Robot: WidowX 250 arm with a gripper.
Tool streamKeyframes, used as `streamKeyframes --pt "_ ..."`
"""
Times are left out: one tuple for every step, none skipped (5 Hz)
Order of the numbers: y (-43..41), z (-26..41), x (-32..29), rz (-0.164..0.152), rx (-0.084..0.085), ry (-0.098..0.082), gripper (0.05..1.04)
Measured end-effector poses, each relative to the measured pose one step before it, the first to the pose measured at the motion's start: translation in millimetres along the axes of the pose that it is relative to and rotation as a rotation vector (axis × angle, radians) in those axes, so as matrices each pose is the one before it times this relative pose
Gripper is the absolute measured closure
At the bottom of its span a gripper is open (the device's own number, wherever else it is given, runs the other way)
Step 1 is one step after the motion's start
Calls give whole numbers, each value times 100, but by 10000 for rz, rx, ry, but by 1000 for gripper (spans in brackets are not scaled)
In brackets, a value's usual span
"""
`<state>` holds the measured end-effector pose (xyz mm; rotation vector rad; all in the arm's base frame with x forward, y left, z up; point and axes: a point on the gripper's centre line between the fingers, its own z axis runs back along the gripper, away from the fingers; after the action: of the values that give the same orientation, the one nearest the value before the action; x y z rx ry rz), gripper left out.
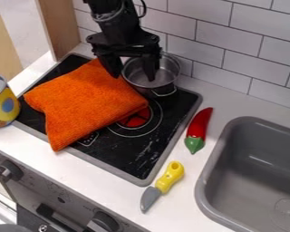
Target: Moved the can to the bottom part of the orange cloth
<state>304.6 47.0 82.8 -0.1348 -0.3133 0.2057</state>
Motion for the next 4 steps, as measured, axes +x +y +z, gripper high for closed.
streamKeyframes --pt "144 -711 -637 -12 -15 360 84" --pt "2225 1083 684 -1393 183 247 85" --pt "3110 1261 -351 -1809 141 109 85" --pt "3110 1759 -811 -2045 238 111 84"
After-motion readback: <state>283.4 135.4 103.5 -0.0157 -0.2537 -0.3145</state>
